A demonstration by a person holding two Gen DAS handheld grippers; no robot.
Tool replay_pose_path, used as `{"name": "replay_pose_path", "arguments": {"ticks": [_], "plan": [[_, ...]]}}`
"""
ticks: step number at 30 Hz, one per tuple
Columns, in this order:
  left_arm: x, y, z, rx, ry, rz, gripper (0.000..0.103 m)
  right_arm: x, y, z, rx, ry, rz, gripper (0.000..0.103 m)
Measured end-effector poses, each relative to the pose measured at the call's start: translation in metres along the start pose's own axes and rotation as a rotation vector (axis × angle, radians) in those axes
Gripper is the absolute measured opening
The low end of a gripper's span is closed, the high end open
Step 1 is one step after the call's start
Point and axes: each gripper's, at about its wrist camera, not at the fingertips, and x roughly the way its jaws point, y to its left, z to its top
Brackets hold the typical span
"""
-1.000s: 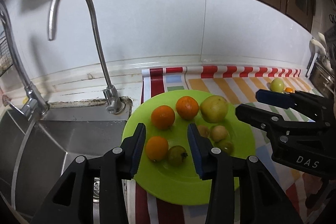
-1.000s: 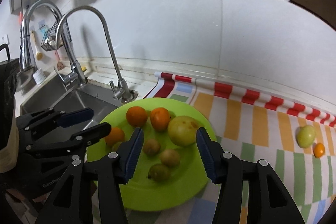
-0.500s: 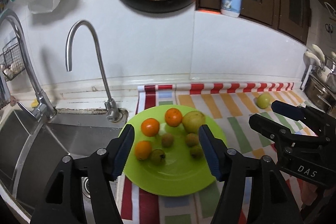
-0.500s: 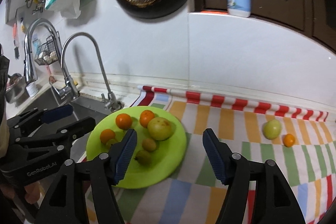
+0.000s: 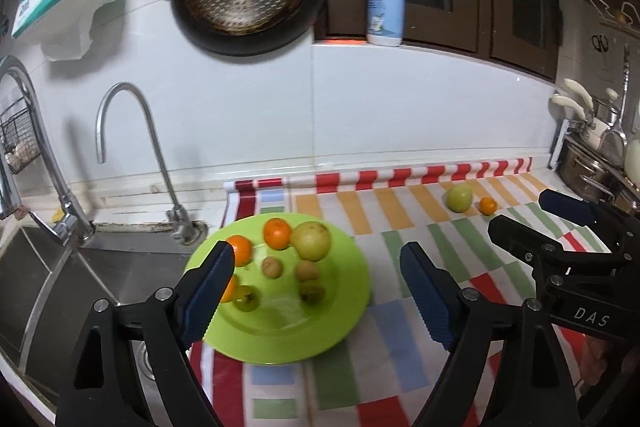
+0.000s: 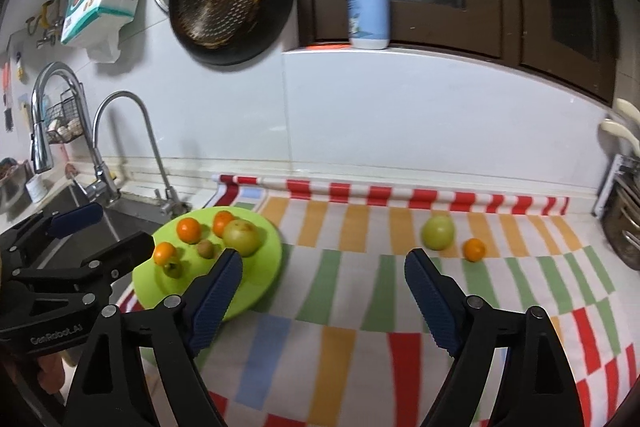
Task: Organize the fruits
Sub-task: 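Open both tools and withdraw them toward the last two fruits, then grasp the green grapefruit with the left tool while the right tool grasps the small mandarin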
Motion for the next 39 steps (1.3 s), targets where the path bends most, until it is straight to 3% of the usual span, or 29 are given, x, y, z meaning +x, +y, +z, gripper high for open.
{"name": "replay_pose_path", "arguments": {"ticks": [17,22,27,39], "plan": [[0.000,-0.077,0.027,0.035,-0.083,-0.035,0.092,-0.037,-0.079,0.003,0.011,-0.064,-0.105,0.084],[0.012,-0.097,0.037,0.069,-0.102,-0.044,0.092,-0.032,-0.100,0.010,0.003,-0.069,-0.114,0.084],[0.031,-0.115,0.047,0.091,-0.099,-0.099,0.092,-0.024,-0.120,0.017,-0.006,-0.077,-0.131,0.084],[0.093,-0.151,0.055,0.216,-0.077,-0.174,0.091,0.025,-0.159,0.016,-0.057,-0.035,-0.143,0.084]]}}
